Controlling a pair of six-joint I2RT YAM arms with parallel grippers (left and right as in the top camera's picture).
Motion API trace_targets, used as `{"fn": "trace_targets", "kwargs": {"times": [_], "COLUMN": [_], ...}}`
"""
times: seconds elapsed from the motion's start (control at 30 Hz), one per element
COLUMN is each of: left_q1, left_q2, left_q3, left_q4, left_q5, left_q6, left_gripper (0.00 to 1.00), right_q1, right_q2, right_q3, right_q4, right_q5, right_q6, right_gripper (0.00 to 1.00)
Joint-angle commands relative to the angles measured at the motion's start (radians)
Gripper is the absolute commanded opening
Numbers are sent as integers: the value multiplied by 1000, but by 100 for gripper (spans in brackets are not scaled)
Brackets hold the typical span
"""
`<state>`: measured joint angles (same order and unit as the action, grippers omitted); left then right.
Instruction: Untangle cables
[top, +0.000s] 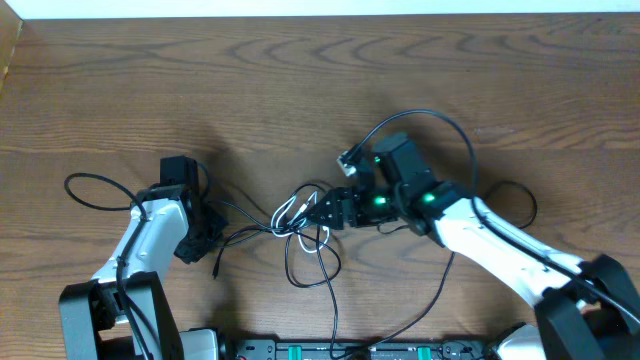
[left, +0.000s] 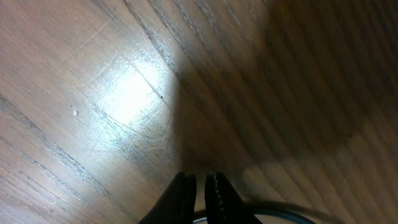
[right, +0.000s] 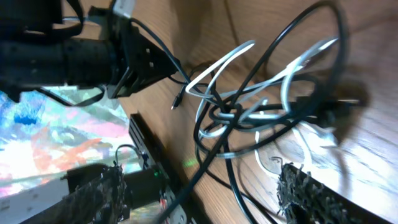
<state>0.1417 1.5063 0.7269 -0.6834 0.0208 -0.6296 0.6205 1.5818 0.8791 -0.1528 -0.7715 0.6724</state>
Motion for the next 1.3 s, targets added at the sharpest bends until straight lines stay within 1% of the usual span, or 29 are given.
{"fn": "trace_targets", "kwargs": {"times": [0.0, 0.07, 0.13, 0.23, 0.37, 0.5, 0.57, 0.6, 0.67, 0.7, 0.77, 0.8, 0.83, 0.87, 0.9, 0.93, 0.97, 1.0, 1.03, 1.1, 1.17, 1.2, 1.27], "left_q1": [-2, -2, -2, -2, -2, -2, -2, -2, -2, -2, -2, -2, -2, -2, -2, -2, 2, 8, 20, 45, 64, 71, 76], "left_q2": [3, 3, 3, 3, 3, 3, 3, 3, 3, 3, 3, 3, 3, 3, 3, 3, 3, 3, 3, 2, 2, 2, 2], "left_q3": [-3, -3, -3, -3, -3, -3, -3, -3, -3, -3, -3, -3, -3, -3, -3, -2, 3, 17, 42, 100, 154, 183, 224], "left_q4": [-3, -4, -4, -3, -4, -3, -4, -4, -5, -5, -7, -7, -7, -7, -8, -7, -8, -19, -46, -116, -185, -225, -286], "left_q5": [-5, -5, -5, -5, -5, -5, -5, -5, -4, -4, -2, -1, -1, -1, -1, 13, 40, 89, 159, 306, 463, 550, 655], "left_q6": [8, 8, 8, 8, 8, 8, 8, 8, 8, 8, 8, 8, 9, 9, 11, 36, 69, 113, 158, 216, 268, 296, 320], "left_gripper": [13, 13, 13, 13, 13, 13, 13, 14, 13, 13, 14, 14, 17, 23, 25, 31, 39, 44, 46, 50, 51, 51, 51], "right_q1": [44, 61, 70, 77, 77, 74, 66, 61, 51, 46, 33, 28, 24, 19, 15, 11, 8, 4, -2, -20, -42, -58, -84], "right_q2": [52, 80, 94, 98, 98, 98, 98, 98, 98, 98, 98, 98, 98, 98, 98, 98, 98, 98, 98, 98, 98, 98, 98], "right_q3": [-8, -8, -8, -8, -8, -8, -8, -8, -8, -8, -8, -8, -8, -8, -8, -8, -8, -8, -8, -8, -8, -8, -8], "right_q4": [52, 87, 98, 98, 100, 101, 101, 101, 101, 101, 101, 101, 101, 100, 100, 100, 100, 101, 102, 122, 168, 202, 256], "right_q5": [14, 13, 13, 8, -22, -21, -21, -21, -41, -58, -85, -97, -106, -120, -132, -143, -155, -167, -188, -252, -354, -417, -497], "right_q6": [102, 136, 163, 181, 181, 180, 180, 180, 179, 179, 161, 146, 129, 116, 107, 95, 82, 64, 36, -38, -92, -105, -104], "right_gripper": [76, 75, 71, 60, 53, 38, 28, 26, 17, 15, 3, 1, 1, 1, 1, 1, 1, 1, 1, 1, 1, 1, 1]}}
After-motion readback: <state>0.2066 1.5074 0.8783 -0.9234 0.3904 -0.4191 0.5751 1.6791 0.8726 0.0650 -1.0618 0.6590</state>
